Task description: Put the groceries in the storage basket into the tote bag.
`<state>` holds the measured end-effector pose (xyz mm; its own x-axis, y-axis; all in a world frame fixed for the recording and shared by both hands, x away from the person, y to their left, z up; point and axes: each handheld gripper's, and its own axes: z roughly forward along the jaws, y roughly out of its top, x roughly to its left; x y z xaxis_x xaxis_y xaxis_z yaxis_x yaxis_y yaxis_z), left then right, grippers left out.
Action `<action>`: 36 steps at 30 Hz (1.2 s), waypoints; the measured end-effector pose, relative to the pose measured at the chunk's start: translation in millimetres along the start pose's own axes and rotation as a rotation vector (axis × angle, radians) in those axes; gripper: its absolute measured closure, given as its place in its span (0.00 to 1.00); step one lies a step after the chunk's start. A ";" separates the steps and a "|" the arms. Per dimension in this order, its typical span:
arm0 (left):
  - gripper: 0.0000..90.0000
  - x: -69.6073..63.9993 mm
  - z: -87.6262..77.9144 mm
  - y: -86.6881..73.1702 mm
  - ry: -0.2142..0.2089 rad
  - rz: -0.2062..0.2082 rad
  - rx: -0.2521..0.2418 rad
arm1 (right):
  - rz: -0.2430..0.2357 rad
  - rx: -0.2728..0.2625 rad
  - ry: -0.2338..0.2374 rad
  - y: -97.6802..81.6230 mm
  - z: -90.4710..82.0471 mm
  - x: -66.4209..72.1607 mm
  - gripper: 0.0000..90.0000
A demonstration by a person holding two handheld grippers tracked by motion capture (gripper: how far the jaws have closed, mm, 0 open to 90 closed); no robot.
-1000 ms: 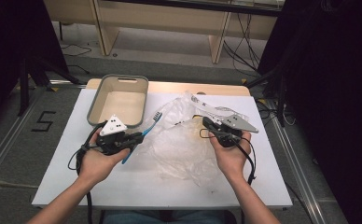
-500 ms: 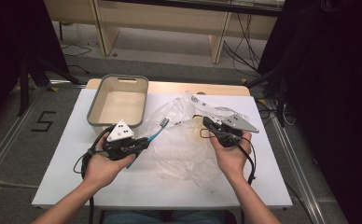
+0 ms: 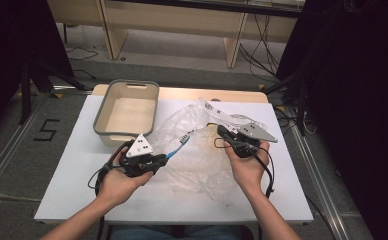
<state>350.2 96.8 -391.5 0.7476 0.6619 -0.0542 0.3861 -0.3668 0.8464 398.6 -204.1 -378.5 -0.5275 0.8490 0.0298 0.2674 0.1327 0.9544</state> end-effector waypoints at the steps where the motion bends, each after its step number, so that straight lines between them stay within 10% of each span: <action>1: 0.91 -0.8 0.8 0.1 -0.001 0.004 0.002 | 0.001 0.000 0.000 0.1 -0.2 0.1 1.00; 36: 0.91 -17.8 65.6 7.3 0.034 0.056 0.137 | 0.000 -0.003 0.007 0.7 -0.8 1.3 1.00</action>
<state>375.2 39.4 -419.1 0.7520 0.6591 0.0110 0.4164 -0.4878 0.7672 397.5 -203.3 -377.5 -0.5334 0.8453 0.0319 0.2653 0.1314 0.9552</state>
